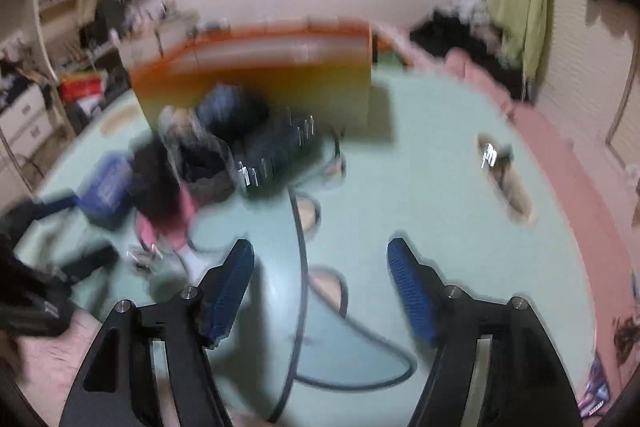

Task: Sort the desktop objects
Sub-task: 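Place the green toy car on the table beside the lace cloth, open right gripper, then reach the left gripper into the orange box and grasp the clear plastic bag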

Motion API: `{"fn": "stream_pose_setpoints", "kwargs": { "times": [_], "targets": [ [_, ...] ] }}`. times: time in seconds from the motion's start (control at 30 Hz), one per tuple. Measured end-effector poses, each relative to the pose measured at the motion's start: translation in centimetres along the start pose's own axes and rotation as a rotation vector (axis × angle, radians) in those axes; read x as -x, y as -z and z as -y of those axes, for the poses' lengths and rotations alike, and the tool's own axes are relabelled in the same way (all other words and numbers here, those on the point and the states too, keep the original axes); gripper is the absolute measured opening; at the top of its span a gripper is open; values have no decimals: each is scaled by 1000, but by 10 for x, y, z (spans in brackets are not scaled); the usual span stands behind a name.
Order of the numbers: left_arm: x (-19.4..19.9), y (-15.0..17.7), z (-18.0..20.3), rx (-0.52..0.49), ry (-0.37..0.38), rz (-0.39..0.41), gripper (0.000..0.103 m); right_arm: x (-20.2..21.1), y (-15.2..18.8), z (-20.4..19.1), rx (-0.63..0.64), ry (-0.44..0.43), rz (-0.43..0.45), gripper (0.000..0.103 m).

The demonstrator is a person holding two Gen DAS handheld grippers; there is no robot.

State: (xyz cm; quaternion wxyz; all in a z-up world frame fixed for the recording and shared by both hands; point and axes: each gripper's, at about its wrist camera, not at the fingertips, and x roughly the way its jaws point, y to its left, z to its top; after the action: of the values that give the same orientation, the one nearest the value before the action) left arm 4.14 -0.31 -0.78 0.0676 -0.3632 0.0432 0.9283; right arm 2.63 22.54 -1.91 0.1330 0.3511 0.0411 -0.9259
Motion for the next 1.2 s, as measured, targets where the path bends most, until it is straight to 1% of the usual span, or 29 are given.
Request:
{"fn": "stream_pose_setpoints", "kwargs": {
  "times": [0.03, 0.13, 0.33, 0.43, 1.07, 1.13, 1.2],
  "targets": [
    [1, 1, -1, 2, 0, 1, 103, -3, 1, -2, 7, 6, -7, 76],
    [2, 2, -2, 6, 3, 0, 103, -8, -3, 2, 10, -13, -30, 85],
    [4, 3, -1, 3, 1, 0, 103, -12, -2, 6, 23, -33, -37, 91],
    [4, 3, -1, 4, 1, 0, 103, -10, -2, 3, 48, -58, -36, 92],
    [4, 3, -1, 4, 0, 0, 103, -9, -2, 2, 50, -58, -38, 93],
    [3, 2, -1, 0, 4, -12, 103, -9, -2, 2, 50, -58, -38, 93],
    [2, -2, -4, -2, 16, -42, 102, -9, -2, 2, 50, -59, -38, 93]
  ]
}}
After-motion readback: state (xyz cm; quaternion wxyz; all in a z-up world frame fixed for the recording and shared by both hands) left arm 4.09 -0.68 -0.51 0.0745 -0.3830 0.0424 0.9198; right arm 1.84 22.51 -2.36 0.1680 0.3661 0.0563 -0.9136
